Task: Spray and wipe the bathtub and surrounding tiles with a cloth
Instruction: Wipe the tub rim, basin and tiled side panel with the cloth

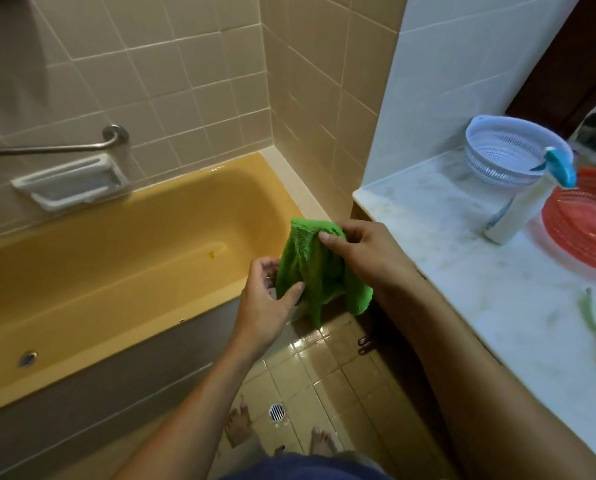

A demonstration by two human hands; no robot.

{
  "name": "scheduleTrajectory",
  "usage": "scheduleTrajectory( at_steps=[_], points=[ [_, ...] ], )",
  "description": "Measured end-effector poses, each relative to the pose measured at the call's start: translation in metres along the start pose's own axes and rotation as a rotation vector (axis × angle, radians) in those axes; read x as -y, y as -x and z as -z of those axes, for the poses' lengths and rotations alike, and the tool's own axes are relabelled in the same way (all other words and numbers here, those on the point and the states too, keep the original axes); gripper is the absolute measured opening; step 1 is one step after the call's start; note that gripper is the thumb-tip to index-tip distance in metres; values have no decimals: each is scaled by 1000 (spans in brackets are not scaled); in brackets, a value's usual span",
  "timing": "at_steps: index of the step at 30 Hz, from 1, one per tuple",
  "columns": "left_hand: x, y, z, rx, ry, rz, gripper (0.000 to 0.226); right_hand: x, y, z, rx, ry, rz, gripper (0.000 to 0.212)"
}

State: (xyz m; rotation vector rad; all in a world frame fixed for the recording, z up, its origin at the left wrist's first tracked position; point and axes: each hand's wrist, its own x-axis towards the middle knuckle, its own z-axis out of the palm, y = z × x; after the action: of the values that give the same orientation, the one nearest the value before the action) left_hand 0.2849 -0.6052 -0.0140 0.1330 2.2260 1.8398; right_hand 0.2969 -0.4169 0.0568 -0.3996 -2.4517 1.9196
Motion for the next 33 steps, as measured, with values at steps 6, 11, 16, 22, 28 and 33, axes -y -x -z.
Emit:
scheduleTrajectory(
  at_steps=[6,11,16,22,28,33],
  points=[
    [0,11,-6,4,-3,-11,74,9,-3,-5,55,-123,21,15],
    [2,11,0,15,-73,-100,23,4,-2,-5,95,-211,-14,15],
    [-4,7,26,-54,-79,-206,14,-7,-1,-2,74,-211,-12,20],
    [-2,-5,65,-41,-92,-187,30,-14,2,-10,36,26,43,26],
    [-10,-10,86,122,-538,-241,27,-33,2,-21,-104,56,58,20],
    [-17,-18,93,119,-455,-230,25,-28,5,-31,54,-76,-47,29]
  ],
)
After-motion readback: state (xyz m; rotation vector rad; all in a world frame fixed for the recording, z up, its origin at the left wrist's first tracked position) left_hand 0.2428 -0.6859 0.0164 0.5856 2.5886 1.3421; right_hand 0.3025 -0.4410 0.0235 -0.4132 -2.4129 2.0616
